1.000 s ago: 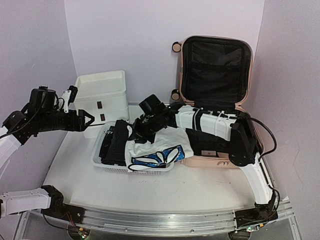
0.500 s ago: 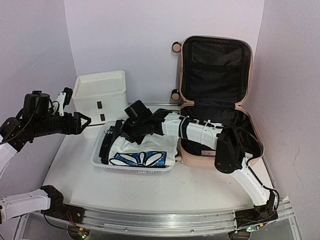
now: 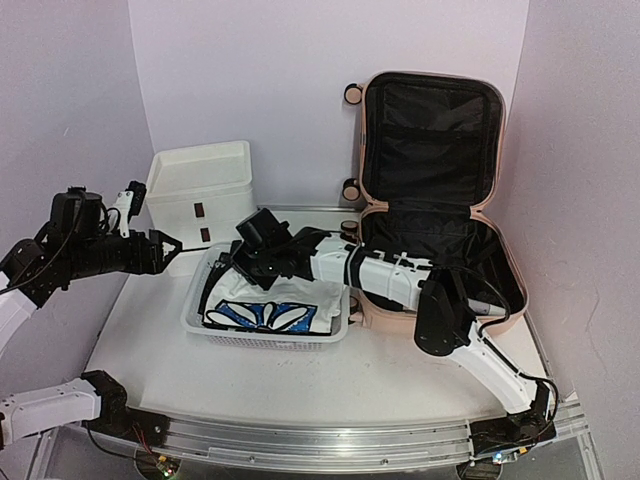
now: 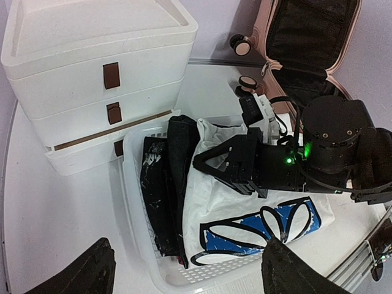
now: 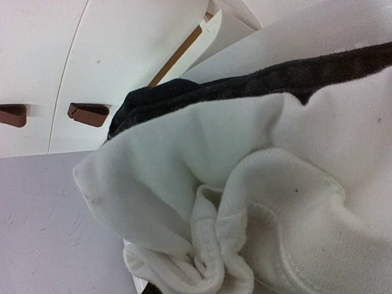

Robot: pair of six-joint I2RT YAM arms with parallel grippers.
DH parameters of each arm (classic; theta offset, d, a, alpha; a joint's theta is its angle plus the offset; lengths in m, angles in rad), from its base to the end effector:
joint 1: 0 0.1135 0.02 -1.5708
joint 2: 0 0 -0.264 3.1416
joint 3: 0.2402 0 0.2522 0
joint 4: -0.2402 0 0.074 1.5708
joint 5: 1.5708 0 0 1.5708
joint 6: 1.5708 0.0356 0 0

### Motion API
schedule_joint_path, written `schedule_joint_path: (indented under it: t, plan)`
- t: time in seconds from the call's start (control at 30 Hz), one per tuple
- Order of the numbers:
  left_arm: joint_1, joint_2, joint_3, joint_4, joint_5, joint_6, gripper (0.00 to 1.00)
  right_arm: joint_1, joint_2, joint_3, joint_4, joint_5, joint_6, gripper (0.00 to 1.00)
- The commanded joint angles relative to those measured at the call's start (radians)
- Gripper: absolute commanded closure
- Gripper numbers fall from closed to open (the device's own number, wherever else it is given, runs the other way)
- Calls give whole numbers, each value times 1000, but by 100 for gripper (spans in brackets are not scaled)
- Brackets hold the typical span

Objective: Open, take out, and arrange the luggage

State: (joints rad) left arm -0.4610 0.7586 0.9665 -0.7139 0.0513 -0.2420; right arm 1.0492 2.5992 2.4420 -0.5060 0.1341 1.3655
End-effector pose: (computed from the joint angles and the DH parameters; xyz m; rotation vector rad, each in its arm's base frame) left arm 0.1349 -0.0690 0.3513 0.2625 2.0957 -0.4792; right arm 0.2949 0.5036 0.2034 0.4729 2.4471 1.0762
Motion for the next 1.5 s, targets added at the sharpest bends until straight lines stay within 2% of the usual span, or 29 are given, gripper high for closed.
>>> schedule_joint_path:
  t: [0.0, 0.17, 0.47, 0.53, 0.63, 0.73, 0.9, 1.07, 1.2, 1.47]
  plan:
    - [3, -15, 6, 40, -16, 4, 17, 17, 23, 73, 148, 74, 19, 100]
    - [2, -11, 6, 41, -15, 4, 17, 26, 76, 159, 165, 80, 28, 100]
    - [2, -6, 5, 41, -18, 0, 17, 44, 103, 178, 201, 108, -8, 100]
    - [2, -4, 5, 40, -19, 0, 17, 43, 100, 175, 201, 98, -25, 92]
    - [2, 1, 5, 41, -23, 0, 17, 44, 74, 173, 197, 74, -101, 70]
    - [2, 13, 5, 42, -21, -5, 17, 42, -2, 114, 172, 66, -215, 53]
    - [2, 43, 5, 50, 7, -17, 17, 32, -139, -32, 144, 26, -417, 33]
    - [2, 55, -13, 90, 35, -25, 15, 19, -223, -76, 20, -36, -616, 13]
    - [2, 103, 1, 104, 56, -28, 15, -10, -331, -206, 2, -122, -722, 2]
    - [3, 204, -16, 209, 163, -86, 15, -65, -563, -525, -4, -199, -892, 2]
